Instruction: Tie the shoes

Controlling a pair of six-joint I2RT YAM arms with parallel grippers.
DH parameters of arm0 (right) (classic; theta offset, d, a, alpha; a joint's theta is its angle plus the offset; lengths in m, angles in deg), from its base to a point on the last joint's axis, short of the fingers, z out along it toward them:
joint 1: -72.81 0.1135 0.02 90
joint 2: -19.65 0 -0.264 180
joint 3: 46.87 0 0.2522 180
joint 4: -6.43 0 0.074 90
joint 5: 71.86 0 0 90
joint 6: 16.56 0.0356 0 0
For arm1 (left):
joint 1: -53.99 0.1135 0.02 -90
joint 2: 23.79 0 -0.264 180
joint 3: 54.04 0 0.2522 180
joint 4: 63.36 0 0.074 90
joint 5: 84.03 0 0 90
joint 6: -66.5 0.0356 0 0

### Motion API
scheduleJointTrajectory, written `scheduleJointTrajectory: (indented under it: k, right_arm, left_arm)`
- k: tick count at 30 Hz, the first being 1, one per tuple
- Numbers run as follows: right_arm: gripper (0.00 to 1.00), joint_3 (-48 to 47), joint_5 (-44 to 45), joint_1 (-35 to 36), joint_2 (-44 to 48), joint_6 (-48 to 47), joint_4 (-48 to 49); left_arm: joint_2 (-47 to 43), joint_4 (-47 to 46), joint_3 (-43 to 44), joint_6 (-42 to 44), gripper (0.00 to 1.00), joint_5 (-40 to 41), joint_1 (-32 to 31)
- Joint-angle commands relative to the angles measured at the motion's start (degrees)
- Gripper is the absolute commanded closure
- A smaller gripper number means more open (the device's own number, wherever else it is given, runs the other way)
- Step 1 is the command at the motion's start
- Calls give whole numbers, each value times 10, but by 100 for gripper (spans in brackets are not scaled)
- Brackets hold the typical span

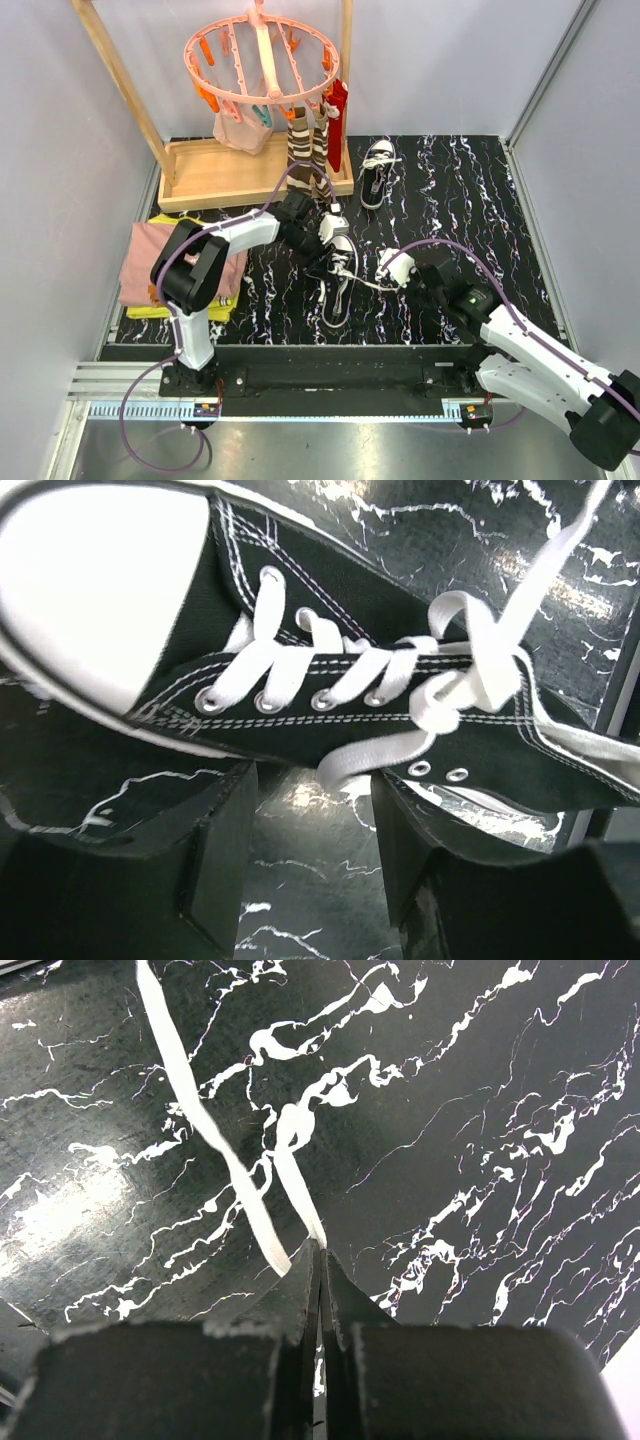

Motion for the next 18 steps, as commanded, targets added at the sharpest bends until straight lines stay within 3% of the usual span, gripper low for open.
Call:
scheduleJointTrajectory:
  k: [1,4,6,9,18]
  right_arm:
    - [100,-22,8,-1,-4,5,21]
    - [100,-19,11,-1,-6,5,25]
    - [100,-16,17,-1,-7,4,26]
    - [100,-11,42,-1,-10,-1,31]
    - [100,22,102,-2,10,-31,49]
  left_arm:
    - [26,23,38,-8,51,-30,-4]
    - [25,26,33,0,66,-38,-8]
    - [9,32,30,5,86,-33,-8]
    - [-44,44,-11,25,100,-16,-4]
    - [-187,117,-85,59,100,34,88]
